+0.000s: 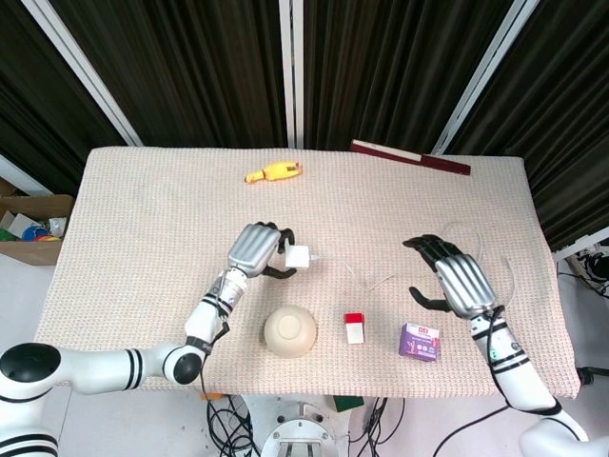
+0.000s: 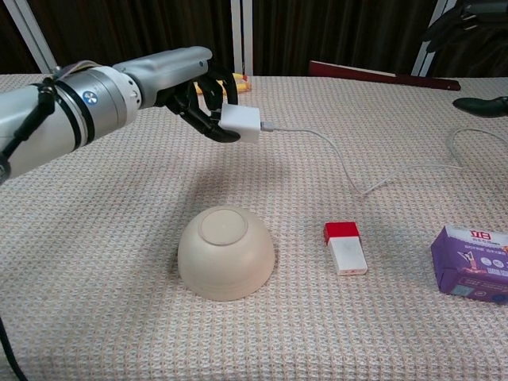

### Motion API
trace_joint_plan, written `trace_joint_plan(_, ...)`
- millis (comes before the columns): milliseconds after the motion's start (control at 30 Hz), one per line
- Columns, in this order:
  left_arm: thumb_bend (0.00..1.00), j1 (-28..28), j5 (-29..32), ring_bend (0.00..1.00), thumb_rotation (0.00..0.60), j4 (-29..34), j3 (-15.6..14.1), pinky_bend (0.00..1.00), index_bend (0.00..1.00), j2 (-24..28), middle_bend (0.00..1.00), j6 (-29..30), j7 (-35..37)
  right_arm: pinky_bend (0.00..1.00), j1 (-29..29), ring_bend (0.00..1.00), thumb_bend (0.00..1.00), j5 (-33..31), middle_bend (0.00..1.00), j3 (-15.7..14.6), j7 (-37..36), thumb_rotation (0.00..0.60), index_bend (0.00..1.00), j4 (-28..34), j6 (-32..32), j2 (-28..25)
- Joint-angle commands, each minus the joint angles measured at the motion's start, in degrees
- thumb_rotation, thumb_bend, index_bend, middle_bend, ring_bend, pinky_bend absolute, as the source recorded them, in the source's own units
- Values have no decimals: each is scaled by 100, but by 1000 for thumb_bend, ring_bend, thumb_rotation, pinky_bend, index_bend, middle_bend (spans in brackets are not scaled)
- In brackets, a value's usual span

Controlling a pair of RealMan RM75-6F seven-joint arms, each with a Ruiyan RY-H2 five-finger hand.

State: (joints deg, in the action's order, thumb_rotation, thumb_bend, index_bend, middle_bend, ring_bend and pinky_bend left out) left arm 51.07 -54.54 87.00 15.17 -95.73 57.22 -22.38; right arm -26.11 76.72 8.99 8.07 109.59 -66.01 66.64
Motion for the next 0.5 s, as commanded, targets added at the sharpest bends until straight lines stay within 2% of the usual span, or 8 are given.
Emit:
trace_joint_plan(33, 336, -80, -140, 357, 475, 204, 33, 398, 588, 150, 549, -26, 301, 286, -608, 122, 324, -1143, 231, 502, 1245, 600, 299, 387, 215, 668)
trace_joint_plan(267, 343, -126, -564, 357, 475, 142, 137, 398, 588, 264, 546, -84, 974, 294, -1129, 133, 377, -2077, 275, 851, 2127, 600, 414, 240, -253, 1722)
trace_joint_plan(500, 351, -113, -768, 358, 470, 90, 159, 398, 588, 294, 545, -176, 1330, 298, -1558, 146, 440, -2625, 297, 1068, 2711, 600, 448, -127, -623, 2475)
